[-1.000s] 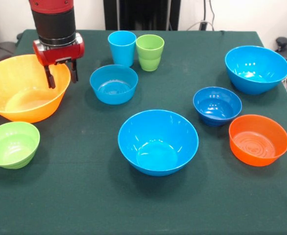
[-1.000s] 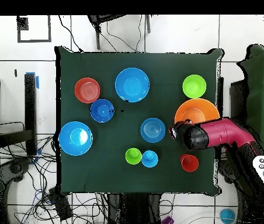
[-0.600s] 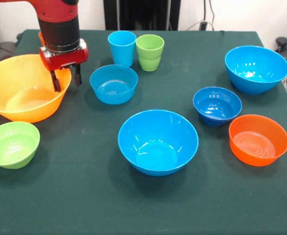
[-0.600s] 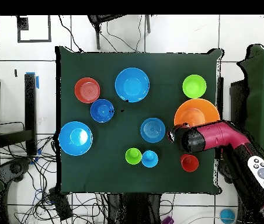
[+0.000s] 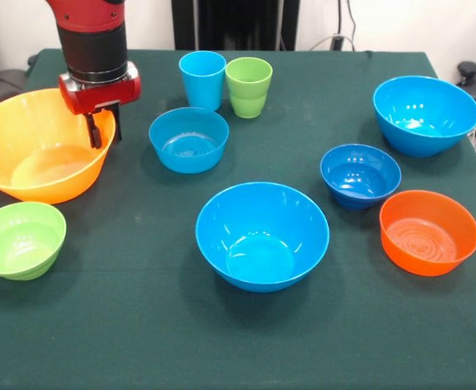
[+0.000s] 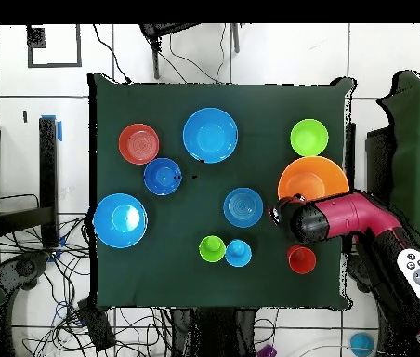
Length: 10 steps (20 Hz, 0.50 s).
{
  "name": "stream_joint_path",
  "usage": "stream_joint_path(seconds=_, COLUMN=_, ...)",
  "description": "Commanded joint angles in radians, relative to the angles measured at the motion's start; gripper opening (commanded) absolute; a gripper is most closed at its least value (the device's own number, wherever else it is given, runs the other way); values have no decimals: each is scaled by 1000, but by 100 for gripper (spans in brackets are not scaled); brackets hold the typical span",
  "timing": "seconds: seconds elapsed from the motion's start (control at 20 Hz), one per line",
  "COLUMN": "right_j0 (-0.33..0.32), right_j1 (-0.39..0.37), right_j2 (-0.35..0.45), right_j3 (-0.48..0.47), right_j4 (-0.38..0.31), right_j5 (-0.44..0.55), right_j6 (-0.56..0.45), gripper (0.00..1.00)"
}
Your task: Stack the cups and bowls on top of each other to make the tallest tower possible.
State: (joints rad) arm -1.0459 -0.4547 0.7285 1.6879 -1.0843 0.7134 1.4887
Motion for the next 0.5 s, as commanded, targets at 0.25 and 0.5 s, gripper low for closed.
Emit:
stream_joint_path(seconds=0.25, right_j0=44, right_j1=51, right_j2=-45, right_j3=-27, right_j4=-56, right_j5=-36, right_j6=-176, gripper=0)
stream_joint_path(seconds=0.5, right_j0=64, right_j1=-22, right_j2=-26, right_j3=36, right_j4=-1, right_j5=14, right_j6=-159, gripper=0)
